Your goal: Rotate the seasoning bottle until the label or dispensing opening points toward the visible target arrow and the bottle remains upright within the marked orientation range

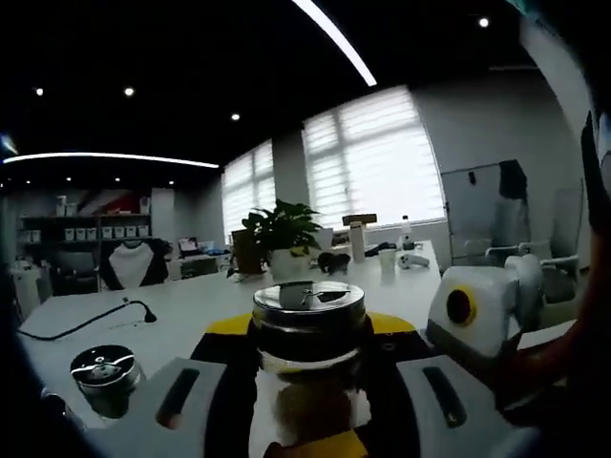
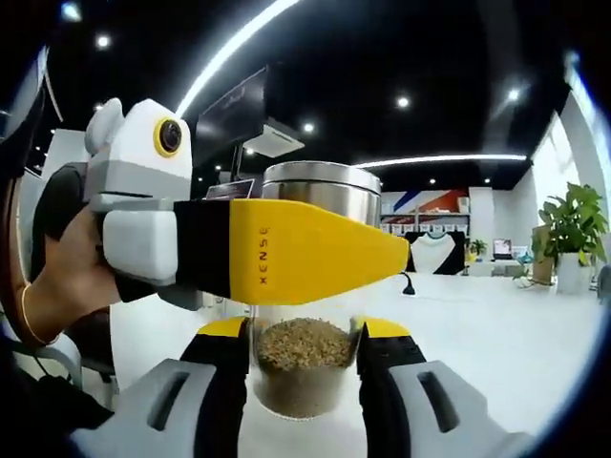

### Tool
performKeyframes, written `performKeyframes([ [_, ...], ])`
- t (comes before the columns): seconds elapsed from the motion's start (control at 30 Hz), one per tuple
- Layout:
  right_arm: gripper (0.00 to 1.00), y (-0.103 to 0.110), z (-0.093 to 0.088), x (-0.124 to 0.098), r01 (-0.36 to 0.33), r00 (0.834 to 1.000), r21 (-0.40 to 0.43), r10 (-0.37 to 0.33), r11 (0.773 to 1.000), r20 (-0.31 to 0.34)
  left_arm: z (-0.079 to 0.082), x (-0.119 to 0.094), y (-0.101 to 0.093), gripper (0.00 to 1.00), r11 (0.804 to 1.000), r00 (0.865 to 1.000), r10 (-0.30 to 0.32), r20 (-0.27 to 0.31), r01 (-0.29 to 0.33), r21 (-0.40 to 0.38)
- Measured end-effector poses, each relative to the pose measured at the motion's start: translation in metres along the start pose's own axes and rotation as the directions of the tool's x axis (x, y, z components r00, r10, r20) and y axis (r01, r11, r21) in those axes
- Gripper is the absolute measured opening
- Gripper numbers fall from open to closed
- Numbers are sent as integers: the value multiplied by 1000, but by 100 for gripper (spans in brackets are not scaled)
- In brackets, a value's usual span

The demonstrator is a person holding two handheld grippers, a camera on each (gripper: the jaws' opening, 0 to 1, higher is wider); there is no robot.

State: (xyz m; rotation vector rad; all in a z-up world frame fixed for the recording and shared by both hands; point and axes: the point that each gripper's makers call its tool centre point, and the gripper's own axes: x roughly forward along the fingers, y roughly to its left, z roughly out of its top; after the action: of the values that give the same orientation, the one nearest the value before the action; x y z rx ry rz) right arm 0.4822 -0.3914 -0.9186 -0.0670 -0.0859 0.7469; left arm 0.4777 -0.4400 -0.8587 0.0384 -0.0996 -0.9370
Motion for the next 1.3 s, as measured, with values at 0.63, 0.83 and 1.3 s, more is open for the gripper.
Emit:
performKeyframes([
  [0.63,38,-17,-19,10,49,998,-21,-50,999,-38,0,15,40,45,978,977,204,58,-202,-45],
  [0.83,39,-20,-23,13,43,998,1,-43,999,-52,-5,17,49,45,973,972,230,43,-229,-30],
  [1.3,43,-18,-31,17,-2,996,-31,-1,1000,-94,-17,19,58,45,970,970,241,15,-240,-36],
])
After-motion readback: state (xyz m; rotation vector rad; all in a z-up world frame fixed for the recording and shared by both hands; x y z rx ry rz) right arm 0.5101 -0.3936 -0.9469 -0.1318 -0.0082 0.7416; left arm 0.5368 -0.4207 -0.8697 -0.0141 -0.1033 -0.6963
